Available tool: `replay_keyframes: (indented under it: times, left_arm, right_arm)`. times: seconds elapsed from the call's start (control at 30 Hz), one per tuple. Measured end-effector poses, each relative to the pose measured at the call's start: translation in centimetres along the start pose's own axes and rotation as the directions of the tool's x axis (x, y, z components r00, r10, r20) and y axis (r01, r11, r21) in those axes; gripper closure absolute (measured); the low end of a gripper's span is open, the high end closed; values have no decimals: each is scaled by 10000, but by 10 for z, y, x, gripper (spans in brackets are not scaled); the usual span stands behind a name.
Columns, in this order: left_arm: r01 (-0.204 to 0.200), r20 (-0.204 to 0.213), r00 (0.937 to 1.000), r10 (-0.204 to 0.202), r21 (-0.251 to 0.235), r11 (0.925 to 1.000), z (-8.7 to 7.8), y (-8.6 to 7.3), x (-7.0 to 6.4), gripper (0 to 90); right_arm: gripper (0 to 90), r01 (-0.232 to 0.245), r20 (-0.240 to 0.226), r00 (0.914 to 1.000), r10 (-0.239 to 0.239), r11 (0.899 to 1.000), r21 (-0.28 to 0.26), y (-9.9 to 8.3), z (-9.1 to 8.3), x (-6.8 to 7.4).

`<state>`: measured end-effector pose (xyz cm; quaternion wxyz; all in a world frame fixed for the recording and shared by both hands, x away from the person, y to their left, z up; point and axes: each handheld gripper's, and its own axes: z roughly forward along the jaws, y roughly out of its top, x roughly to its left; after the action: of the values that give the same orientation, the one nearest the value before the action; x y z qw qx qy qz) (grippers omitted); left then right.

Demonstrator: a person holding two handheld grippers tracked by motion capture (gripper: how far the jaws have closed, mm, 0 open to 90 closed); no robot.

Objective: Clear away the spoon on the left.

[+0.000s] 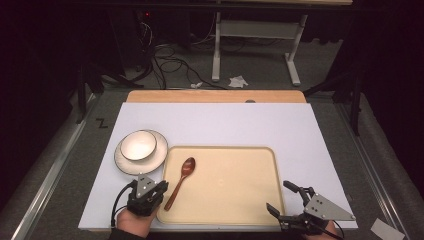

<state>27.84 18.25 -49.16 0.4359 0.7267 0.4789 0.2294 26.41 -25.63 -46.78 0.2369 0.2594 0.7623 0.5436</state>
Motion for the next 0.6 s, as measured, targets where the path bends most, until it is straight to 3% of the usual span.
replay_keyframes:
  times: [0.17, 0.3, 0.43, 0.6]
  left_arm:
    - [54, 152, 9999, -52, -118, 9999, -4, 1, 1, 900]
    - [-43, -64, 10000, 43, -97, 9999, -6, 0, 5, 900]
    - [-227, -285, 9993, 255, 964, 9951, 2, -6, 10, 900]
    - [-534, -385, 9972, 639, 2298, 9718, 10, -12, 7, 900]
  right_arm:
    - [162, -89, -28, 10000, 90, 10000, 28, 0, 0, 0]
    - [162, -70, -33, 10000, 71, 10000, 19, 0, 0, 0]
    - [162, -65, -2, 10000, 65, 10000, 43, 0, -1, 1]
    - [162, -39, 9, 10000, 39, 10000, 64, 1, -1, 1]
